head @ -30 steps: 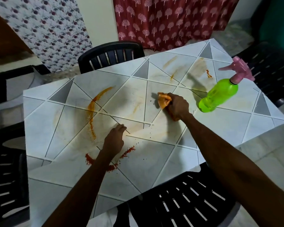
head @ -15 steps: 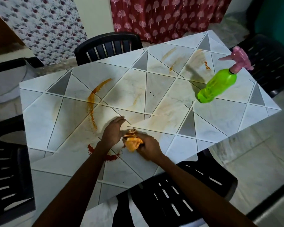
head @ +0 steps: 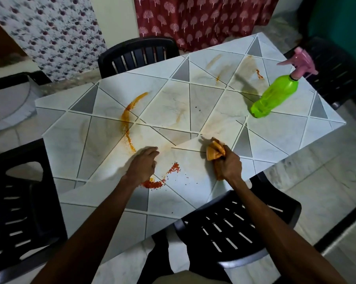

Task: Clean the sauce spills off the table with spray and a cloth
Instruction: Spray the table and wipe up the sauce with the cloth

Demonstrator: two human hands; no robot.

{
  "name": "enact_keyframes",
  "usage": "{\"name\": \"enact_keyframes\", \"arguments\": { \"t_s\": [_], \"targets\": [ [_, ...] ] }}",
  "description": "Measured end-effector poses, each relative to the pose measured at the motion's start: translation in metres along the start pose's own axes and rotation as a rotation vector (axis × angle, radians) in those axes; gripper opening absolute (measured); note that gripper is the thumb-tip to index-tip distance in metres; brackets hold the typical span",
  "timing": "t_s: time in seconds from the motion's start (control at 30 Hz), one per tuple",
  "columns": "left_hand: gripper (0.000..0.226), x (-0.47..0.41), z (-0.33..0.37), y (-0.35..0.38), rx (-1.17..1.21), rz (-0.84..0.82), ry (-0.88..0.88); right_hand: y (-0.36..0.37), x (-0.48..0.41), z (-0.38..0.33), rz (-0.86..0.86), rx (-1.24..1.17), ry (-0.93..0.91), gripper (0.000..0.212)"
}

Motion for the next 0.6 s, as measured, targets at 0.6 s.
{"name": "enact_keyframes", "arguments": {
  "t_s": [0.6],
  "targets": [
    [0.037, 0.089, -0.099, -0.031, 0.032, 0.190, -0.209, 0.146, 0.098, -0.121, -0.278, -0.103, -0.301, 0.040]
  ]
}}
Point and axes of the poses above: each hand's wrist, its own x-axis away from the middle knuckle, its own y-axis out of the palm, z = x × y, the point moved 5 cm from there along -x, towards the middle knuckle, and after that the axes turned 7 degrees about -z, right-handed, at the moved point
